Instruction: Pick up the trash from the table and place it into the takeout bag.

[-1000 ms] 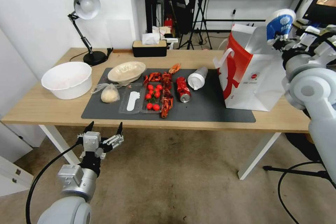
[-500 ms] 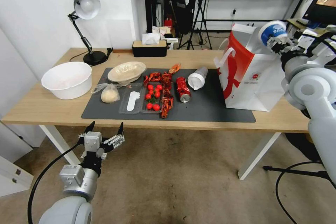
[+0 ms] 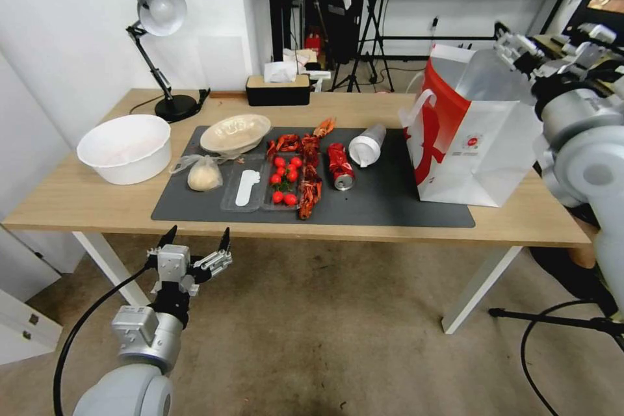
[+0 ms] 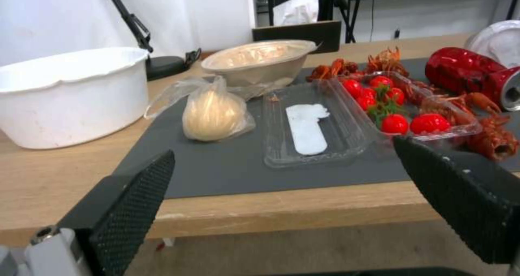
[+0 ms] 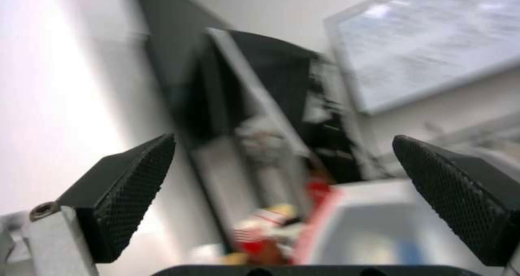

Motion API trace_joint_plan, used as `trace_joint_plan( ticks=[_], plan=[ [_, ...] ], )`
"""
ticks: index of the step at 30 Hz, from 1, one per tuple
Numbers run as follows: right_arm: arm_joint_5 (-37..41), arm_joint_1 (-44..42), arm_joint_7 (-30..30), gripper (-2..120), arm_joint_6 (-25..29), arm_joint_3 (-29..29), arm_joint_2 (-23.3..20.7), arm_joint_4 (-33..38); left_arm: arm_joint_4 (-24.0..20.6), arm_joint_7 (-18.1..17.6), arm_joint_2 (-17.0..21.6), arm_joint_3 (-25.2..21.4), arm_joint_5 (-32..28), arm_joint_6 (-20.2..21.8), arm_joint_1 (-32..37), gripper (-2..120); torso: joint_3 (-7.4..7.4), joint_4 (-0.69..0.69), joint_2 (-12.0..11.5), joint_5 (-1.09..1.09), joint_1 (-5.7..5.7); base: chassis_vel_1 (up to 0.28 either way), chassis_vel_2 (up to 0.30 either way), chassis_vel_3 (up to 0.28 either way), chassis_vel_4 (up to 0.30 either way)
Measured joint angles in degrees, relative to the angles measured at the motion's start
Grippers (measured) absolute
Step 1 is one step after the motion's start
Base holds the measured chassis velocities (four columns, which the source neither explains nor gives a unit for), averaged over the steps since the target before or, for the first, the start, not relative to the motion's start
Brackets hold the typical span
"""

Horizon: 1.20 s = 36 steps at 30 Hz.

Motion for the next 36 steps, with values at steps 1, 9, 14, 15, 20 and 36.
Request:
trace_joint_plan(
  ticks=[1,9,14,15,20,36],
  plan=[
    [0.0,-2.2,-4.3,100,2.0,0.9,-0.5,2.4,0.1,0.0,0.0,0.0,0.0,0.0,0.0,100,0.00,0.00,0.0,-0.01,0.00,0.000,0.000,0.000,0.000],
    [-17.3,-23.9,-23.5,100,11.3,3.5,-1.1,14.5,0.6,0.0,0.4,-0.1,-0.4,-0.7,-0.1,100,0.00,-0.01,0.0,0.00,0.00,0.000,0.000,0.000,0.000],
    [-32.1,-33.3,-24.1,100,13.6,1.8,1.4,16.3,1.1,0.0,0.8,-0.1,-0.5,-1.7,-0.1,100,0.00,0.00,0.0,0.00,0.00,0.000,0.000,0.000,0.000],
    [-34.1,-34.9,-23.7,100,13.9,1.4,2.0,16.4,1.2,0.0,0.8,-0.1,-0.6,-1.8,-0.1,100,-0.01,0.00,0.0,0.00,0.00,0.000,0.000,0.000,0.000],
    [-44.7,-45.6,-19.2,100,18.5,-1.2,6.6,15.0,1.6,0.0,1.3,-0.3,-0.9,-2.3,-0.1,100,-0.01,0.00,0.0,0.00,0.00,0.000,0.000,0.000,0.000],
    [-52.9,-56.3,-11.1,100,28.1,-6.1,13.4,5.4,3.5,-0.1,1.8,0.0,-1.1,-3.0,-1.1,100,0.00,0.00,0.0,0.00,-0.01,0.000,0.000,0.000,0.000]
  ],
)
